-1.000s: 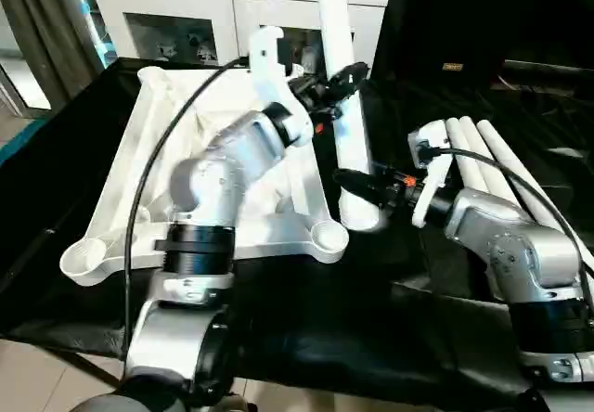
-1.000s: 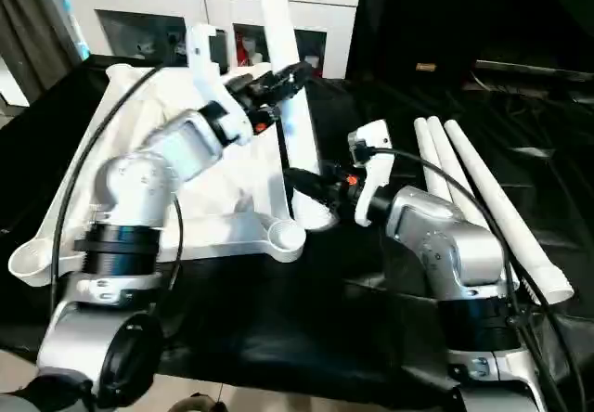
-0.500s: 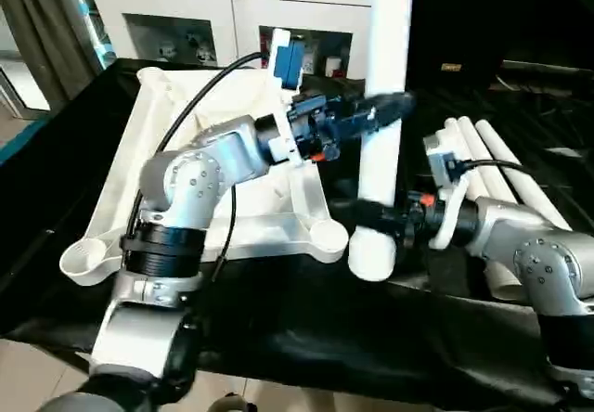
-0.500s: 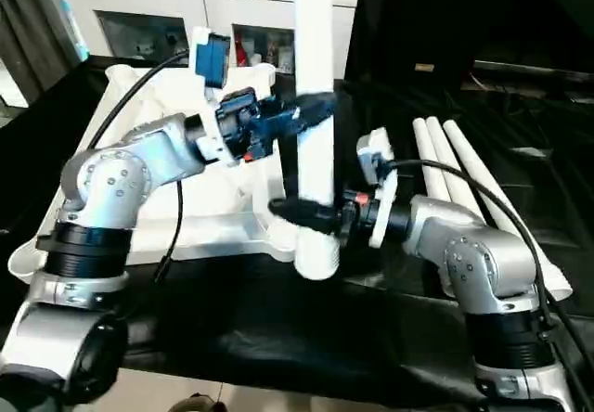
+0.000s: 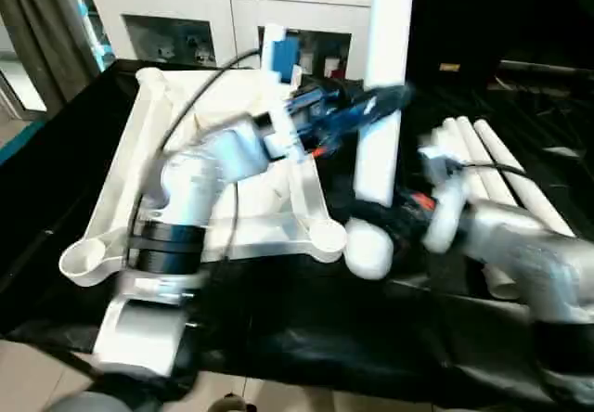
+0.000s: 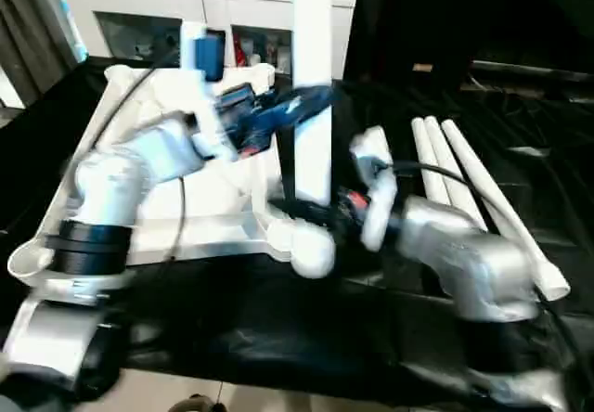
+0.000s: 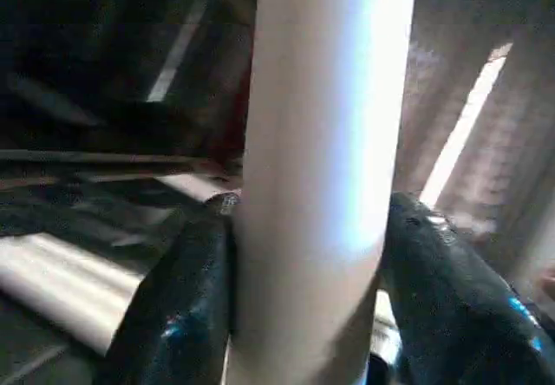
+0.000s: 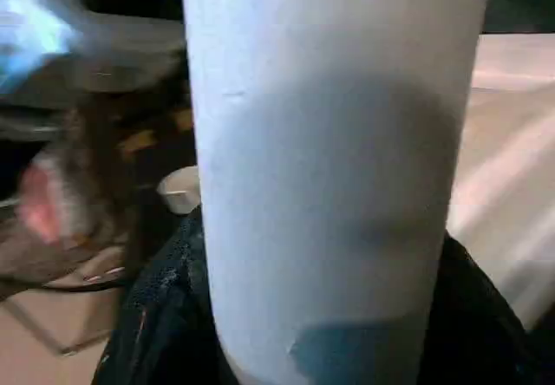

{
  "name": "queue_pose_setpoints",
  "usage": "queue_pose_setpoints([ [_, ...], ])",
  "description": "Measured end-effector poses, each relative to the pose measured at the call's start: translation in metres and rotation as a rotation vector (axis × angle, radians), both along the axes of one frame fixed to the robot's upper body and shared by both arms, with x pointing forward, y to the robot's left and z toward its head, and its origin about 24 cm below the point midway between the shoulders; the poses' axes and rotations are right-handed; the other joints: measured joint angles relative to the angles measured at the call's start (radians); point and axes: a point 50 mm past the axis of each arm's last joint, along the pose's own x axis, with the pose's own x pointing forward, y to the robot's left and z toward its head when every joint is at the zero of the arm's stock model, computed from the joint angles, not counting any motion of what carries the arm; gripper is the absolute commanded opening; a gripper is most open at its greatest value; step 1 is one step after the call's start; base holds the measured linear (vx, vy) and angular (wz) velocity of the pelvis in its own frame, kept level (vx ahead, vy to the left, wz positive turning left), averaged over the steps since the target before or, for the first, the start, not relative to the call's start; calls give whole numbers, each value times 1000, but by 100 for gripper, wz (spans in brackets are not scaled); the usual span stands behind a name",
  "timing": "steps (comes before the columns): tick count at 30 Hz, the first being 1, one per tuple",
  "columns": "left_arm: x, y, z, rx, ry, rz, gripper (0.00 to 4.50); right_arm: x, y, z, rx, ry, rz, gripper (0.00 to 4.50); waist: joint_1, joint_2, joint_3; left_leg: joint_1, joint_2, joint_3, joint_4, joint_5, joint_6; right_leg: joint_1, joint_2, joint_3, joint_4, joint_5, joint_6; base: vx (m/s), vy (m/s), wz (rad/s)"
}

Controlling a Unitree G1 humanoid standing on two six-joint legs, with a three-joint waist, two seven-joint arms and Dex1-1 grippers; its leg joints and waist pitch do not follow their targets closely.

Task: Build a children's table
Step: Pick table leg

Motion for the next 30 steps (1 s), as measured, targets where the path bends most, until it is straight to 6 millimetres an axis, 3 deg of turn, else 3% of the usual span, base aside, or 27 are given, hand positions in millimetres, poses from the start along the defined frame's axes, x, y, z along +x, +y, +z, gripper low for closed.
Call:
queue_pose_setpoints([
  [7,3,-22,-15,127,8,200,295,10,0,-9,-52,20,-145,191,-4,-4,2,-1,0,0,0,1,2,0,0,0,-1,0,1,0,0,0],
  [8,3,-22,-16,127,10,204,268,11,0,-9,-53,19,-148,191,-5,-4,2,-1,0,0,0,1,2,0,0,0,-1,0,1,0,0,0],
  [14,17,-22,-12,79,65,397,220,16,5,-5,-59,-9,-192,190,-15,-5,2,-1,0,0,0,1,2,0,0,0,-1,1,2,0,0,0],
  [16,17,-22,-11,60,67,393,219,16,6,-5,-61,-11,-195,190,-14,-5,2,-1,0,0,0,1,2,0,0,0,-1,1,2,0,0,0],
  [19,16,-21,-11,47,72,382,188,15,6,-6,-58,-18,-194,259,-14,-5,2,-1,0,0,0,1,2,0,0,0,-1,1,2,0,0,0],
  [26,14,-16,-13,17,102,326,180,6,-1,-7,-11,12,-122,306,-11,-4,2,-1,0,0,0,1,2,0,0,0,-1,1,2,0,0,0],
  [30,3,-12,-6,-15,35,120,180,-12,-18,2,-9,26,28,334,-5,-4,2,-1,-1,0,-1,1,3,0,-1,0,-2,1,2,0,0,0],
])
